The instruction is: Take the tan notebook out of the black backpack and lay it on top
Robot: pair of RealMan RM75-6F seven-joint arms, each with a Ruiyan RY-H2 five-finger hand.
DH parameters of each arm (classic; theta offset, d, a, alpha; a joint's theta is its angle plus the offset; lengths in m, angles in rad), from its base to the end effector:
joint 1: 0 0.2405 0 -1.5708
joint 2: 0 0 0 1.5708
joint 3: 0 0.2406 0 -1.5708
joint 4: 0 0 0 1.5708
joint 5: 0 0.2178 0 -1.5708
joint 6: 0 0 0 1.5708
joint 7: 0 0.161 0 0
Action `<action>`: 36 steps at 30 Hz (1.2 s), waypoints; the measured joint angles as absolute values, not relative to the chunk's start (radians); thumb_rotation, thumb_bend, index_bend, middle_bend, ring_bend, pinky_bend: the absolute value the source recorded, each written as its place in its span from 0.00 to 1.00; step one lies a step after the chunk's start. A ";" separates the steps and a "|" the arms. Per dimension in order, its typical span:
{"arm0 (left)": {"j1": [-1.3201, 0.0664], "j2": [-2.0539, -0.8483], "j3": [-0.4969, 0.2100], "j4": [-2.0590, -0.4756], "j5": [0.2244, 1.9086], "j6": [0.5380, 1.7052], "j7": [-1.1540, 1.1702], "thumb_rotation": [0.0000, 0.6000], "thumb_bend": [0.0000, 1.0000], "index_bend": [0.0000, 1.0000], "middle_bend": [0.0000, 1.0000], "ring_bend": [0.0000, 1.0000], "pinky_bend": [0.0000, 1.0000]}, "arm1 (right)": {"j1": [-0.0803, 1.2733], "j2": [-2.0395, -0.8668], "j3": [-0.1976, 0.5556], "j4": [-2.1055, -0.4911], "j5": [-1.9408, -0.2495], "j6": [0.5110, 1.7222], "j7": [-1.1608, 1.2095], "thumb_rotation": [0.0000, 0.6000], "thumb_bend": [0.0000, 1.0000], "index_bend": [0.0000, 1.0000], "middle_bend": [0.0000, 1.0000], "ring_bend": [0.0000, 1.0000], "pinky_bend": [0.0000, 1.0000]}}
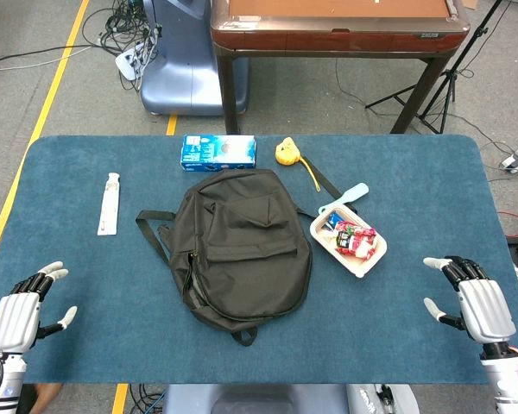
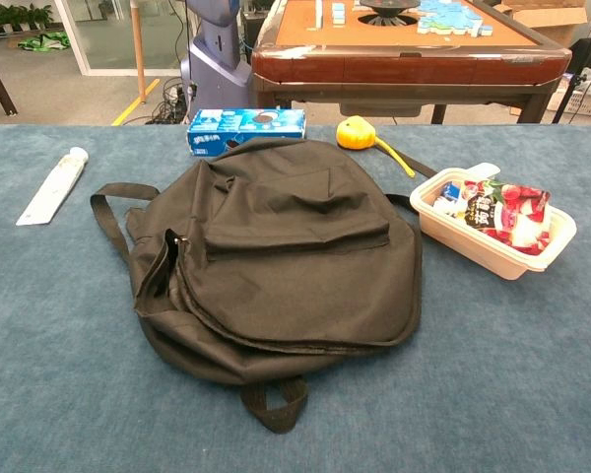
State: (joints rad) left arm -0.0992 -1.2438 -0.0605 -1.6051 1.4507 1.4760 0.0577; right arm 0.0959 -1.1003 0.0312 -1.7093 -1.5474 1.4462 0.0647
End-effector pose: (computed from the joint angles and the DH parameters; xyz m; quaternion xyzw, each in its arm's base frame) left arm -0.2916 0.2028 0.1097 -0.5727 -0.4145 -0.4012 0.5825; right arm -0.2758 -0.1943 0.1305 0.5953 -0.4321 0.4234 0.5288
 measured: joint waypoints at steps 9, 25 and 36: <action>-0.093 -1.244 -0.058 -1.607 1.450 1.483 0.051 1.00 0.22 0.26 0.20 0.25 0.25 | 0.129 -1.097 0.027 -1.734 -1.579 1.405 0.057 1.00 0.26 0.28 0.30 0.19 0.22; -0.068 -1.228 -0.046 -1.633 1.479 1.524 0.039 1.00 0.22 0.26 0.20 0.25 0.25 | 0.364 -1.176 0.013 -1.827 -1.667 1.073 0.035 1.00 0.25 0.25 0.27 0.17 0.22; -0.058 -1.221 -0.043 -1.627 1.480 1.531 0.024 1.00 0.22 0.26 0.20 0.25 0.25 | 0.504 -1.397 0.068 -1.782 -1.557 0.909 -0.149 1.00 0.10 0.17 0.13 0.00 0.08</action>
State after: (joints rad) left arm -0.0577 -1.2207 -0.0429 -1.6265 1.4797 1.5307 0.0239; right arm 0.5042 -1.3974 0.0680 -1.7824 -1.5572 0.9089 -0.1487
